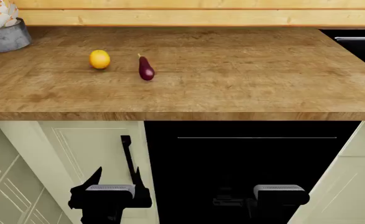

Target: Pick the eggplant, orange from the counter and place them in the cabinet. Then close the cabinet.

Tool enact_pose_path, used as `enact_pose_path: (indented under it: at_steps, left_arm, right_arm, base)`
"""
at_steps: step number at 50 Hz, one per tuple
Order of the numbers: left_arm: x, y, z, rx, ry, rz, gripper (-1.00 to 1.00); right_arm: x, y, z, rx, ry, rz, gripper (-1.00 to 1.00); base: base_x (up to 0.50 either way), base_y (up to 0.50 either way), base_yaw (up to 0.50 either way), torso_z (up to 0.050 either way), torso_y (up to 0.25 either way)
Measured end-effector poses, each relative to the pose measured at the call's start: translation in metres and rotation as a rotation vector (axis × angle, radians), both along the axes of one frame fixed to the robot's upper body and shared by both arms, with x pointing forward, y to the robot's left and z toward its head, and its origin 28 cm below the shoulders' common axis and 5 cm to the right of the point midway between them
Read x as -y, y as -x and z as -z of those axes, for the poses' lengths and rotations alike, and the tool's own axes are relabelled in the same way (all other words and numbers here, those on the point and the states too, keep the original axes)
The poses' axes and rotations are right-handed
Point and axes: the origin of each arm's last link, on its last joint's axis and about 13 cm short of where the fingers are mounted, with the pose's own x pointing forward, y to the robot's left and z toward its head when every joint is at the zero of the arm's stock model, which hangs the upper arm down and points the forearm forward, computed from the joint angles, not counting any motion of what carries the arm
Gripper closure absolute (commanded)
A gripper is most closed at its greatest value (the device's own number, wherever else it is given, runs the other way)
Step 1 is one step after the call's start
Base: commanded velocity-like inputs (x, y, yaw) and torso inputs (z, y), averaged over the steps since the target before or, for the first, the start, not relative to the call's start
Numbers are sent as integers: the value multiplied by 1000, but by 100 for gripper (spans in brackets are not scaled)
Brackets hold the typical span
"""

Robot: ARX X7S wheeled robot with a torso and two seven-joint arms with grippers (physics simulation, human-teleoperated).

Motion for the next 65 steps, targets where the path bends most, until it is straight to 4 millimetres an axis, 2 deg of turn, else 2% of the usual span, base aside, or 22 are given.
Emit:
enact_pose_path:
  at_steps: [8,31,41,65]
  left_arm:
    - [1,1,0,4,2,15,-100]
    - [0,6,-6,73,26,85,-100]
    - [0,8,-13,110,25,90,-100]
    - [-1,10,-25,157,34,105,-100]
  right_arm:
    - [1,1,1,7,-7,1,-100]
    - [-1,1,2,42,-7,-17,-100]
    - [-1,2,-5,68,0,-21,-100]
    - [-5,5,-16,121,10,-51,-100]
  base:
    - [0,0,0,0,0]
    - [0,0,0,43,110]
    - [0,9,0,43,110]
    - [0,440,0,42,103]
